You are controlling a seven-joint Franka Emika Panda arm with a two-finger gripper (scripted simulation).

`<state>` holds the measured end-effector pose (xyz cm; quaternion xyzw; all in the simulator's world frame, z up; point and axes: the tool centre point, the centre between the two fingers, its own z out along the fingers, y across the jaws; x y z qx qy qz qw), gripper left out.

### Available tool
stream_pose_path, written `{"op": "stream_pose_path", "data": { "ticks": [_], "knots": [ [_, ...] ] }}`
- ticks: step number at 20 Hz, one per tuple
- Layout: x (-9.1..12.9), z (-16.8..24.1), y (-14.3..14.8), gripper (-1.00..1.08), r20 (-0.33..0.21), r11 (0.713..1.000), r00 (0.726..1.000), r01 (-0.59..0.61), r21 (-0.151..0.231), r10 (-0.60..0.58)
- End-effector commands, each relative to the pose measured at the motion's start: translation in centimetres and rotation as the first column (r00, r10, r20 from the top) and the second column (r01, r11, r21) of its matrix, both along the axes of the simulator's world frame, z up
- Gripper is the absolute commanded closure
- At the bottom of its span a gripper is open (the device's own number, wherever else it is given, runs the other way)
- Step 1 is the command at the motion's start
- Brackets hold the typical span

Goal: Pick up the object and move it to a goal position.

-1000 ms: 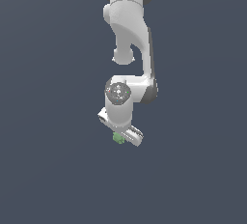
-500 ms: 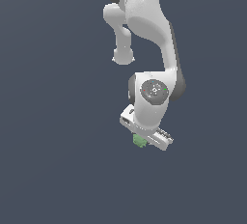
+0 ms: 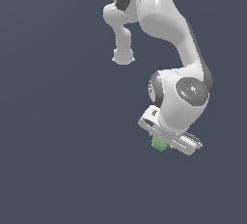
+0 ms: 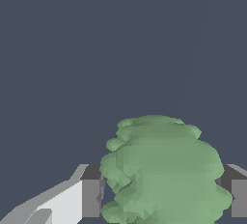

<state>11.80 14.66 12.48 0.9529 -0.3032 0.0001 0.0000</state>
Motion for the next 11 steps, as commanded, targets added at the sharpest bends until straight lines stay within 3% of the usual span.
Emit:
{"op": "stream_pose_path", "data": {
  "ticks": [1,11],
  "knots": [
    [0.4,0.4,0.9,1.08,0.000,1.000,1.000,0.002,-0.001,-0.002],
    [0.9,0.9,2.2,1.08,0.000,1.000,1.000,0.002,0.000,-0.002]
  ]
}}
